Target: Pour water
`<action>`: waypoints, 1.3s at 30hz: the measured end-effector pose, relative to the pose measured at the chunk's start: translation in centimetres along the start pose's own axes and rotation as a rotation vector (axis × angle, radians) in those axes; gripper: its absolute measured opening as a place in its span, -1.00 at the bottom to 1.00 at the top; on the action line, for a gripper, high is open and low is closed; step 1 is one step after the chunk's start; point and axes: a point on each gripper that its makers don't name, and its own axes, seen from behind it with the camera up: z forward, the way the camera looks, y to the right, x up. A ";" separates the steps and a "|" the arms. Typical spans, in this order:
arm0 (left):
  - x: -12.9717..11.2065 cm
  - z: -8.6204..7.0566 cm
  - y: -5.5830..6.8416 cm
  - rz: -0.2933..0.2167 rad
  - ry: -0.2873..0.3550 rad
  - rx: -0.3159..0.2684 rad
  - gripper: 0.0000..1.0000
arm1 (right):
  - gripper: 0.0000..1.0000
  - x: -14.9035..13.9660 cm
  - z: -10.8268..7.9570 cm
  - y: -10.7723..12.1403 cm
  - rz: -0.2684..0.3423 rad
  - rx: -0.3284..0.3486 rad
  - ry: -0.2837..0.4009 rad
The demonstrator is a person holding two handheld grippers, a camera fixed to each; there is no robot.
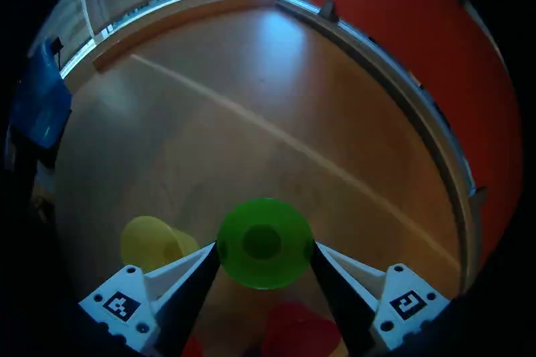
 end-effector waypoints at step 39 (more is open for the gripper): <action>0.7 0.0 0.6 0.003 0.002 0.003 0.74 | 0.87 0.9 -10.2 -2.2 0.047 -0.005 0.345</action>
